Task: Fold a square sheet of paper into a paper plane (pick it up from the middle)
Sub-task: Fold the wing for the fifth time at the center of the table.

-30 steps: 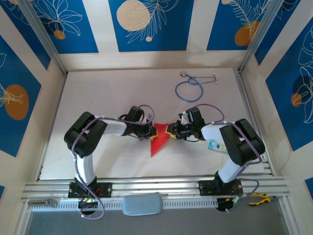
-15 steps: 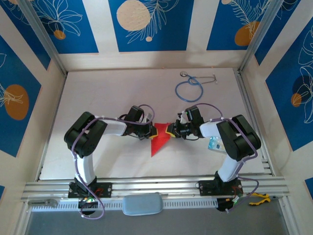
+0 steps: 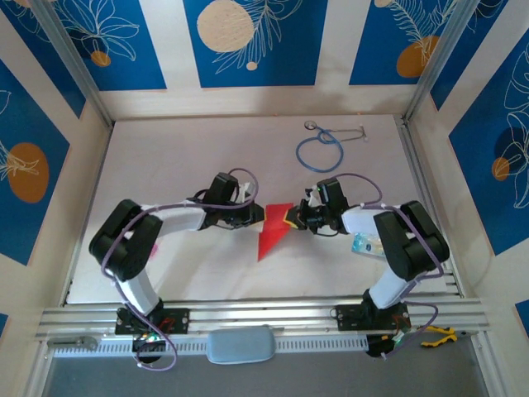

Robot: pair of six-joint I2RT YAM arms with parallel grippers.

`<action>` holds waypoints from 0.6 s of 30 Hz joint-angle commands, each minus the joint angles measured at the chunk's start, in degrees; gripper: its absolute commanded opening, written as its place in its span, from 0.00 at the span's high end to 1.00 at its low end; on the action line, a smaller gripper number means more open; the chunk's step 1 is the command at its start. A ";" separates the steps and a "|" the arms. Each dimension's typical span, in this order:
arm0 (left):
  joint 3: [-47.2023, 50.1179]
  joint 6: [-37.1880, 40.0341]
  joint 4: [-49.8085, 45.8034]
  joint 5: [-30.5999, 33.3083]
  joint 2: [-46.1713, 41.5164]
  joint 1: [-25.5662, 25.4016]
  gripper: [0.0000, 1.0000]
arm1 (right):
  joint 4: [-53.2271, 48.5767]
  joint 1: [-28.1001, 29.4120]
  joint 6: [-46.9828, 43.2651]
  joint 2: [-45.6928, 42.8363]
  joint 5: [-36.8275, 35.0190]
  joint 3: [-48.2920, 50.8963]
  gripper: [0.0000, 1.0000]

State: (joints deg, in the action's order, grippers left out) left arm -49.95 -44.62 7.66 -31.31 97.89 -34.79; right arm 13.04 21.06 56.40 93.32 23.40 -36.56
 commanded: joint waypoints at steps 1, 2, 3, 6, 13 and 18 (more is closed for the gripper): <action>0.22 7.93 -7.23 6.56 -4.20 -2.47 0.83 | -2.72 -0.13 5.49 -3.12 -4.06 1.60 1.00; 0.17 9.75 -8.91 8.47 -5.07 -3.54 0.81 | -2.50 -0.07 6.89 -3.69 -4.70 2.06 1.00; 0.07 11.28 -10.25 10.28 -5.65 -4.85 0.78 | -2.26 0.06 8.16 -4.31 -5.38 2.46 1.00; -0.09 15.10 -12.62 14.73 -6.09 -9.03 0.72 | -2.64 0.71 10.69 -5.31 -7.10 3.02 1.00; -2.20 22.76 -17.39 26.20 -4.61 -18.87 0.61 | -5.05 1.44 11.71 -5.69 -8.09 2.01 1.00; -4.34 25.63 -20.78 35.67 -2.99 -23.07 0.57 | -5.40 1.44 12.06 -5.61 -7.93 1.92 1.00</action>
State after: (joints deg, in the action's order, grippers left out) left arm -51.77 -23.05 -9.15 -4.23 93.54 -56.47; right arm 9.39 22.17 67.46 88.90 15.84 -34.26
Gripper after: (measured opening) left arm 0.422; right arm 0.045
